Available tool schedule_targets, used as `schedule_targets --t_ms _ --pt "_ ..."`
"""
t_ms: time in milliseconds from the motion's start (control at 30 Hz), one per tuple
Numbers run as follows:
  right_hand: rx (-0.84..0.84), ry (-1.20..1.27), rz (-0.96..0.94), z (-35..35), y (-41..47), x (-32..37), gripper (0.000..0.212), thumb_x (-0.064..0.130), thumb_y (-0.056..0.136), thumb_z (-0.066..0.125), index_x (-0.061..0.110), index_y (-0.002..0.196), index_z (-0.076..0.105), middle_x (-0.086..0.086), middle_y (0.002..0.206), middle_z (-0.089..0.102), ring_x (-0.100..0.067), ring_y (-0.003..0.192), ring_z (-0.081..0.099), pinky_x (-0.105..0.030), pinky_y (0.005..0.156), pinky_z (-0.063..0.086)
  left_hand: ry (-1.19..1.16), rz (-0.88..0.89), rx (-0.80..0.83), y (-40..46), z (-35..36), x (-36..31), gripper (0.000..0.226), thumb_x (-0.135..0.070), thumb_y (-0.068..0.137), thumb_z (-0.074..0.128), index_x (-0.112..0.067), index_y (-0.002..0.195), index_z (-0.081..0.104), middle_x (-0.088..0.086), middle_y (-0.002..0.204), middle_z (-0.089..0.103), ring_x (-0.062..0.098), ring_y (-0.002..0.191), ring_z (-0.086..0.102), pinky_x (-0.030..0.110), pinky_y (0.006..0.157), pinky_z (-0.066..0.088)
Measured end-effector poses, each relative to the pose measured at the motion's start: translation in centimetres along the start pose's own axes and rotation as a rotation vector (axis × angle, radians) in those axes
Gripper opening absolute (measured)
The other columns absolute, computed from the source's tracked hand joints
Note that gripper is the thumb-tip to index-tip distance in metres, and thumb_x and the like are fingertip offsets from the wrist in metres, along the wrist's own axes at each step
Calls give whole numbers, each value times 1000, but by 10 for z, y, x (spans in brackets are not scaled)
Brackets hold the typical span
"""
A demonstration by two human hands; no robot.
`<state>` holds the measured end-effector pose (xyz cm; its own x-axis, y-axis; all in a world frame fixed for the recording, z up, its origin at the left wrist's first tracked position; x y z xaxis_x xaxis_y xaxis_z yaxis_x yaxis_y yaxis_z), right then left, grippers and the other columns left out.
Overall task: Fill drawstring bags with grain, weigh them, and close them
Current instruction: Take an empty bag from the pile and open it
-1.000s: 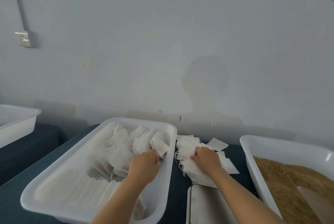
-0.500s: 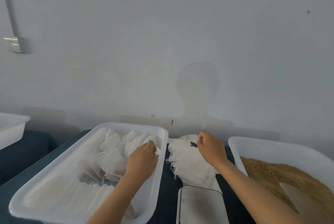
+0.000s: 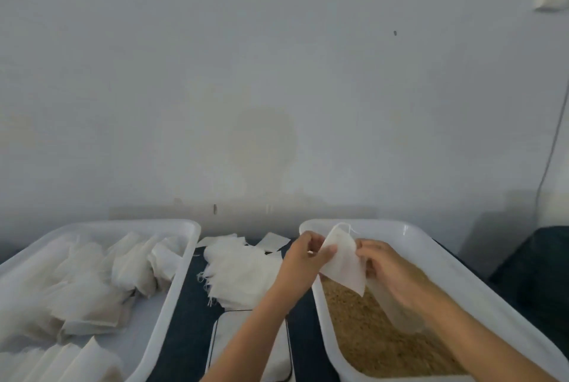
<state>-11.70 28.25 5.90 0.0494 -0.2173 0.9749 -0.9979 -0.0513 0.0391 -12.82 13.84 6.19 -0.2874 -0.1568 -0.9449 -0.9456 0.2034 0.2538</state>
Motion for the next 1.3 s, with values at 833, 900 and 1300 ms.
schedule_targets --t_ms 833,900,1300 --pt "-182 -50 -20 -33 -16 -52 34 26 100 40 15 86 69 -2 72 65 -7 60 60 -15 57 46 -111 -90 196 1 97 27 24 -25 101 41 -12 83 51 2 77 59 9 62 55 15 54 43" --pt "-174 -34 -23 -32 -17 -51 34 24 100 40 13 84 68 -1 69 63 -6 57 58 -15 55 45 -121 -87 193 1 97 27 25 -26 100 42 -12 82 51 2 76 59 9 61 54 16 53 42" --pt "-135 -97 -41 -30 -14 -49 34 18 100 42 -9 94 61 -16 75 61 -21 65 59 -28 62 47 -28 -45 159 2 95 28 18 -23 96 49 -14 81 55 0 73 61 13 66 61 20 51 45"
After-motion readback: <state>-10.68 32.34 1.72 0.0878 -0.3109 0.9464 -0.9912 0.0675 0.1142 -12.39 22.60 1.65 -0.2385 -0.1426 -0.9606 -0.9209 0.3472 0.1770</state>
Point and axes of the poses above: each hand's wrist, its own y-axis towards the middle knuckle, its own z-axis out of the palm, x = y × z, the point moved 8 cm from there along y, towards the middle knuckle
